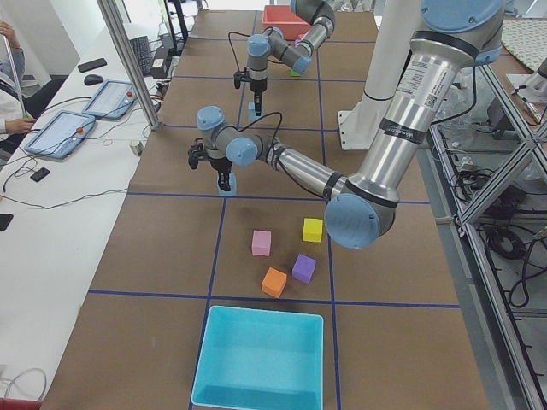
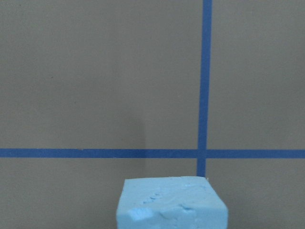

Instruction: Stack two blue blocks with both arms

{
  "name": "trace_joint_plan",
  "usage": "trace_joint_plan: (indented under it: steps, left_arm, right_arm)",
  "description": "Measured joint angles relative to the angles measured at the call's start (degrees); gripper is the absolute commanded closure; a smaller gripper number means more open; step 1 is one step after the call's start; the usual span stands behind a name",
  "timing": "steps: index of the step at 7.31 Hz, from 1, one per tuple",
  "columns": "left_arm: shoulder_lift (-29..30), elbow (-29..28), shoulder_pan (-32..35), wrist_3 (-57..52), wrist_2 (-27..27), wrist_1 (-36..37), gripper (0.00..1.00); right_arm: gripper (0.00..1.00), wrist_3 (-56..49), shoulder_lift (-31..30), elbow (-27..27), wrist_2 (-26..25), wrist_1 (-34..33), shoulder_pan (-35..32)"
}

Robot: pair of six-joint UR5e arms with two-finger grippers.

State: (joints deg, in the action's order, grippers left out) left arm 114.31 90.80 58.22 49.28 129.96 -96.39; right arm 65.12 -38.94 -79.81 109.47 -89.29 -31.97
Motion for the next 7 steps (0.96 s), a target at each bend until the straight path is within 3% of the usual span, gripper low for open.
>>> trace_joint_plan:
  steps: [2,3,7]
  left_arm:
    - [3.64,0.12,-1.18,5.71,-0.06,1.53,0.57]
    - [5.04,0.08,-2.32,8.24,-0.18,1.72,0.56]
    - [10.16,0.01,-6.96,14.84,-1.34,1.86,0.55]
  right_arm:
    - [0.40,2.04,-0.20,1.82,-0.83,3.34,1.87]
    - [0.00,2.28,-0.45,2.02,-1.16,3.81,2.46]
    - [0.00,1.97,-0.60,1.20,-1.73,4.16,2.32]
